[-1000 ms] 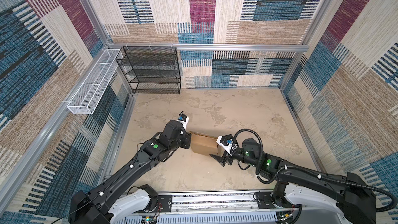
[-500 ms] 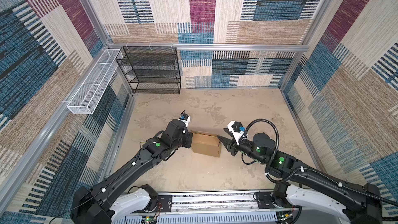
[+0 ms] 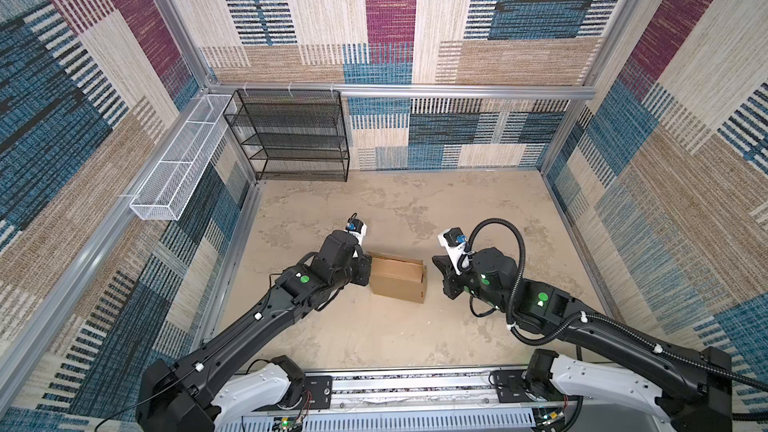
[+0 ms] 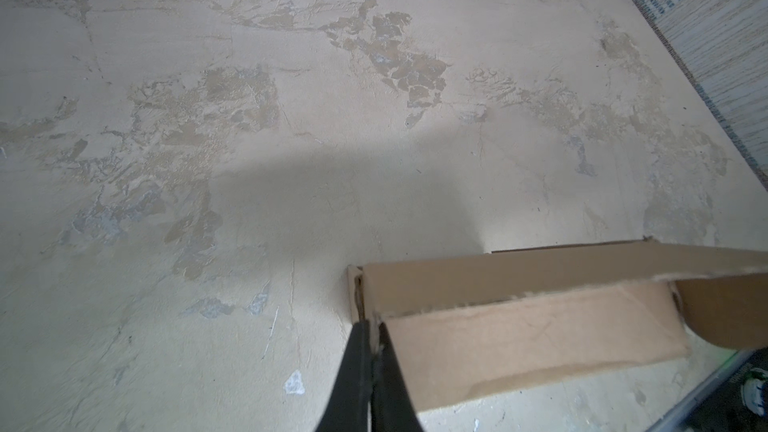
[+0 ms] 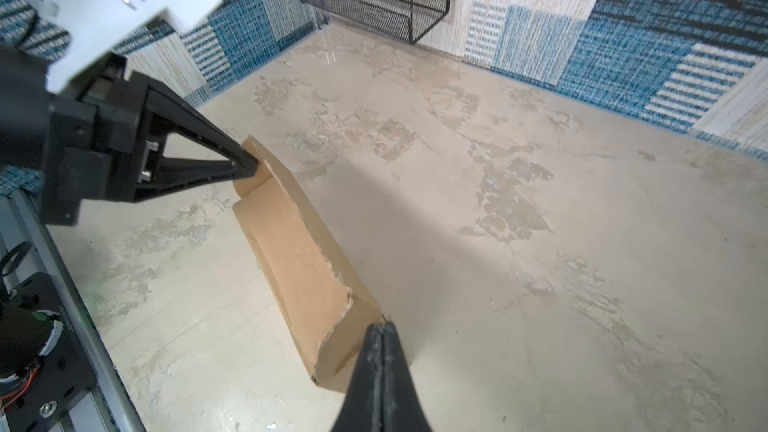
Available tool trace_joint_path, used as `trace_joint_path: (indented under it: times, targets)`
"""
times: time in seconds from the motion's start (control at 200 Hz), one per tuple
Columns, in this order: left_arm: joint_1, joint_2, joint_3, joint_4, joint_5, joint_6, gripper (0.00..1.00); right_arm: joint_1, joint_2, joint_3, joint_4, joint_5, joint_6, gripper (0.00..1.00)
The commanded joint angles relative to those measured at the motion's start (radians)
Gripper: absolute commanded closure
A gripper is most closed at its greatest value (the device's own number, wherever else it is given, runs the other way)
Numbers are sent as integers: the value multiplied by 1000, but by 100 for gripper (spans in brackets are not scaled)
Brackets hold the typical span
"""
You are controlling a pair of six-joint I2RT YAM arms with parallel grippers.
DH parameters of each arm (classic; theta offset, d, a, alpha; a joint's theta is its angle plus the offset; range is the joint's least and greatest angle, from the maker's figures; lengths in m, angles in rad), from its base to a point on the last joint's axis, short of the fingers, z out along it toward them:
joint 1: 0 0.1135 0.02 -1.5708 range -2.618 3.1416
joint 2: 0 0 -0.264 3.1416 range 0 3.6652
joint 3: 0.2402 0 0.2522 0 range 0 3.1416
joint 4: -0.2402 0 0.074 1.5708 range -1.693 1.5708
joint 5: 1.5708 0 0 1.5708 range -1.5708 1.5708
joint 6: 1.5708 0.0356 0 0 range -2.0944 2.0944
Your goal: Fold the paper box
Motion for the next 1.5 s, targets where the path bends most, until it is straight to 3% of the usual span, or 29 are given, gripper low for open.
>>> trace_joint_path:
  times: [0.0, 0.746, 1.222, 1.497]
  targets:
    - [-1, -1, 3, -72, -9, -15, 100, 2, 13, 1, -63, -38, 53, 100]
    - [-8, 0, 11, -71, -4, -15, 100, 2, 100, 7, 13, -152, 18, 100]
    - [-18, 11, 20, -72, -3, -15, 100, 3, 123, -4, 33, -156, 10, 99]
    - [-34, 14, 13, -69, -54, -32, 100, 3, 52, -35, 16, -107, 35, 97]
